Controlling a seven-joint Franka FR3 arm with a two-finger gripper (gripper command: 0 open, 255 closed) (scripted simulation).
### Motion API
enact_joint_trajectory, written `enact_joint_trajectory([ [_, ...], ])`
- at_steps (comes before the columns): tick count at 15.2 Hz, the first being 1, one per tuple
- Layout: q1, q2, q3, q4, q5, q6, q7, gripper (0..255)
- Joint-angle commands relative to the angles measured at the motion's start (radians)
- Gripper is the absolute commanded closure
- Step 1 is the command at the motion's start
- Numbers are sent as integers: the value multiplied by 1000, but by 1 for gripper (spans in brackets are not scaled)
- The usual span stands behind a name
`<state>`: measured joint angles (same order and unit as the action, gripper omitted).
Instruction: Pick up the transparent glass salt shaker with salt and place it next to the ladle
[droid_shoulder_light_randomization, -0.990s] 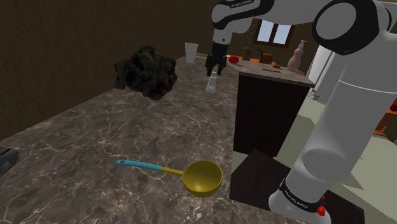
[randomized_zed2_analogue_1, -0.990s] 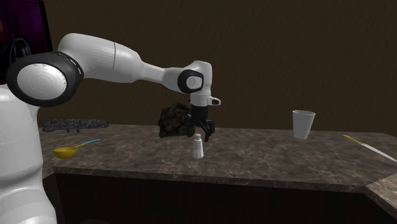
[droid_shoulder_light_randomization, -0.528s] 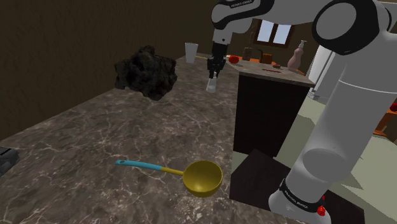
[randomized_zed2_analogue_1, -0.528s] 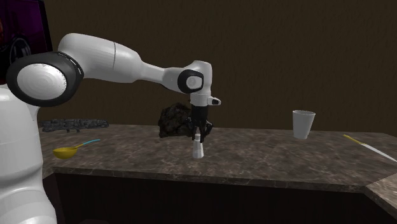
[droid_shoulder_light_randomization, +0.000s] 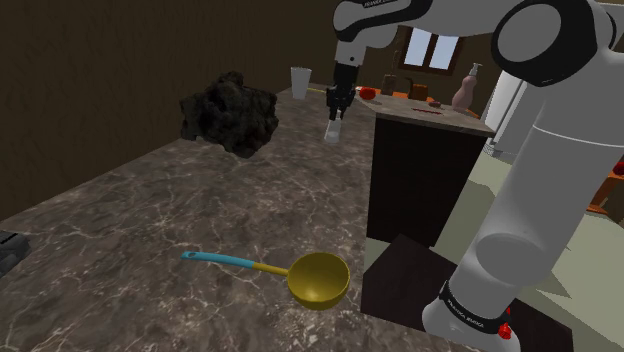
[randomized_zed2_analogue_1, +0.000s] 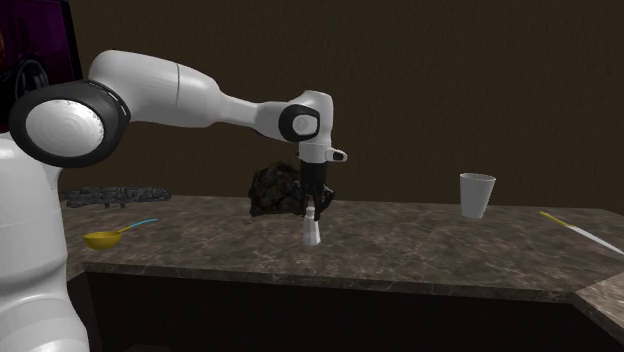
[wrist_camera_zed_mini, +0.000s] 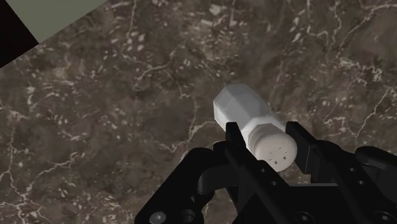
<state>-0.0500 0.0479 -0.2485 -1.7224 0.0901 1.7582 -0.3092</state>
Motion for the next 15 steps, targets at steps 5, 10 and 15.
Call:
enact_joint_trajectory([
  [5,-2,8,-2,89,1,-81,3,255],
  [10,-4,20,-3,171,4,-152,6,255],
  [15,-8,39,-5,264,8,-226,8,255],
])
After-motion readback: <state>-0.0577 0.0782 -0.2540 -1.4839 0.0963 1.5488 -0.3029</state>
